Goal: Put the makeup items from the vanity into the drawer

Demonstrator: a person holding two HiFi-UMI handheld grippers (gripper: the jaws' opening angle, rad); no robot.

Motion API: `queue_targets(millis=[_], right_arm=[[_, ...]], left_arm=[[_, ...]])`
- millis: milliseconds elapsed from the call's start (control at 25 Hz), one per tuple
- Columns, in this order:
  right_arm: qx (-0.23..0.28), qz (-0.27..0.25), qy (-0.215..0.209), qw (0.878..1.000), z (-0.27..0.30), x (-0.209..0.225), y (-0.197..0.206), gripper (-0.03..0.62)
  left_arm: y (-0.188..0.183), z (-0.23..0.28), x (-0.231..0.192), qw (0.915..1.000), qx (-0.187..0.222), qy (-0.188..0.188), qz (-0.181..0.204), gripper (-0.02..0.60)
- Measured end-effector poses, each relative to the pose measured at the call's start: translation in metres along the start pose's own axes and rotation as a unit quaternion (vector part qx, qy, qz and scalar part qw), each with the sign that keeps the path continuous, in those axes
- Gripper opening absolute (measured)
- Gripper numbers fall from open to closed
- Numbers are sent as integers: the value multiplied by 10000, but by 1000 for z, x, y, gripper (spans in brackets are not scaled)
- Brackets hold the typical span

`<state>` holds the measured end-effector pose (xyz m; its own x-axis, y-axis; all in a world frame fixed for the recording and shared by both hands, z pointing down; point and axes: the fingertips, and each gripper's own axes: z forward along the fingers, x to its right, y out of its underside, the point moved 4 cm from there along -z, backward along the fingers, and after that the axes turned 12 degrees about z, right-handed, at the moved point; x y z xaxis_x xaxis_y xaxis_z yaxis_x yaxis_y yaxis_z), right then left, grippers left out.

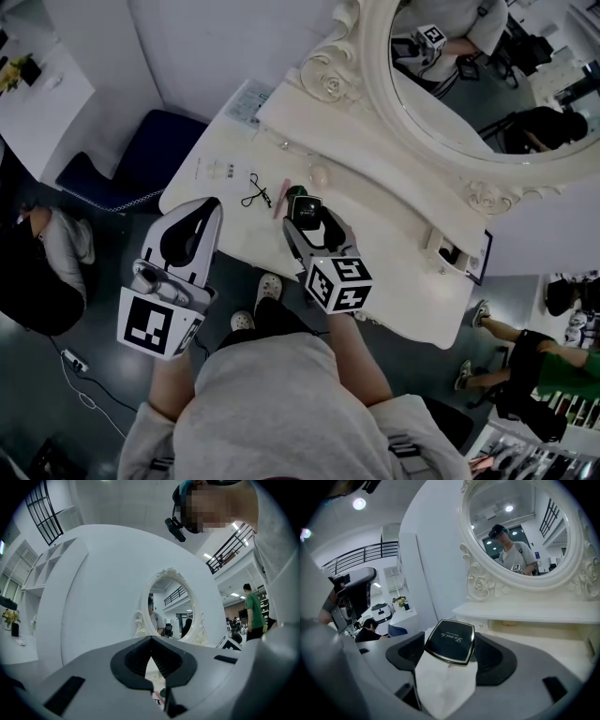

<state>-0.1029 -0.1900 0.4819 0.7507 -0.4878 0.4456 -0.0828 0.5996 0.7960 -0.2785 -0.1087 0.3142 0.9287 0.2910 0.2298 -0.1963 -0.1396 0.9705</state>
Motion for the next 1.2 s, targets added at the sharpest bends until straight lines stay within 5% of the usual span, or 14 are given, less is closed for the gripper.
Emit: queue_targets(millis=[1200], right_arm=[[1655,-351,-198,9854,-142,-64,-23,316]], left_arm=[[-36,-57,59,9962,475,725,0,14]])
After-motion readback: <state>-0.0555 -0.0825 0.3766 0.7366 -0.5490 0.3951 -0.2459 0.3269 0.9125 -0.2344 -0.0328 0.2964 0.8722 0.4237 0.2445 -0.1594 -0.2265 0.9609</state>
